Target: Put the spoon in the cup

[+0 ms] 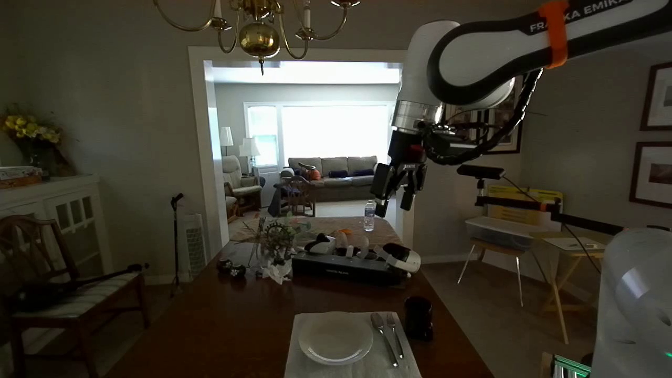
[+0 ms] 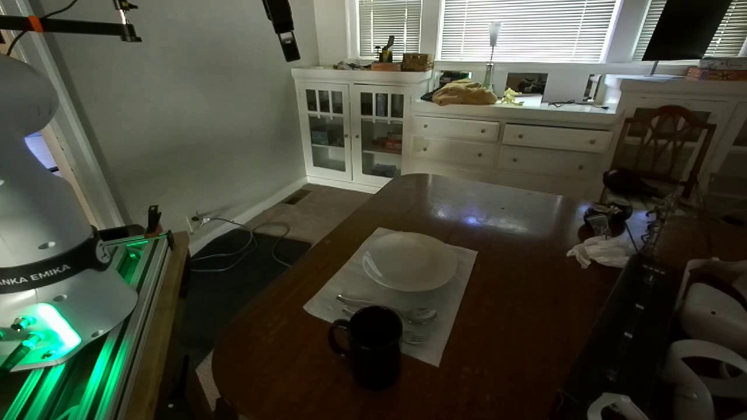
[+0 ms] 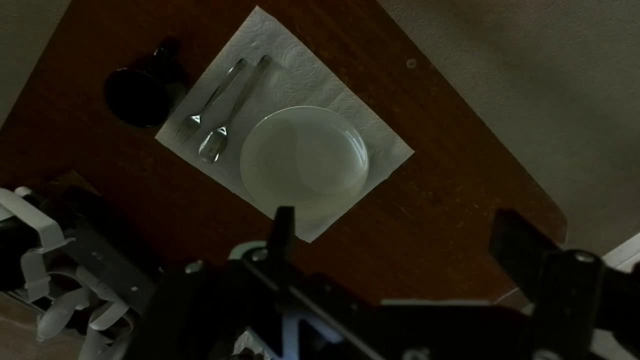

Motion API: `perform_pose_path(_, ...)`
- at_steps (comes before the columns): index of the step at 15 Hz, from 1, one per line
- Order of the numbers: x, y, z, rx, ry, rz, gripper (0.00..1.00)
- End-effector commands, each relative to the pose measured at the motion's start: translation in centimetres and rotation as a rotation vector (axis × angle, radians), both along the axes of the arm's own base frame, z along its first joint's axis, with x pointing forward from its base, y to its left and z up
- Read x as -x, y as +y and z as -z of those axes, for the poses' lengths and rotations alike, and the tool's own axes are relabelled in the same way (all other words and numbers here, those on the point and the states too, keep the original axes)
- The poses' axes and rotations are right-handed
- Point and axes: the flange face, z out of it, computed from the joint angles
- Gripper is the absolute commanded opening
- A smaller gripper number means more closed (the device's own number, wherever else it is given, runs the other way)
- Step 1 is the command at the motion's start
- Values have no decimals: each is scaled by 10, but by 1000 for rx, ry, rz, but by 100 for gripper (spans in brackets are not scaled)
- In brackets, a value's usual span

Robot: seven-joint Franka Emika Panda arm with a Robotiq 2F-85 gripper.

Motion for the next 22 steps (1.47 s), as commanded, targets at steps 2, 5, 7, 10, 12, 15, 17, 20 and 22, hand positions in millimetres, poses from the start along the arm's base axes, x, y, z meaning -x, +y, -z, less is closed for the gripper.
perform_pose_path(2, -8, -19, 22, -17, -18, 48, 100)
perform_pose_path(5, -16, -44, 50, -42, -53, 129, 100)
perform_pose_path(7, -21, -61, 72, -43, -55, 171, 100)
perform_pose_path(10, -28, -85, 112, -54, -28, 243, 100)
perform_pose_path(12, -31, -96, 139, -56, 4, 283, 100)
perform_pose_path(15, -35, -104, 178, -62, 41, 349, 100)
perform_pose_path(17, -40, -108, 199, -61, 62, 381, 100)
perform_pose_path(20, -48, -112, 232, -47, 54, 435, 100)
perform_pose_path(22, -50, -113, 252, -47, 56, 472, 100)
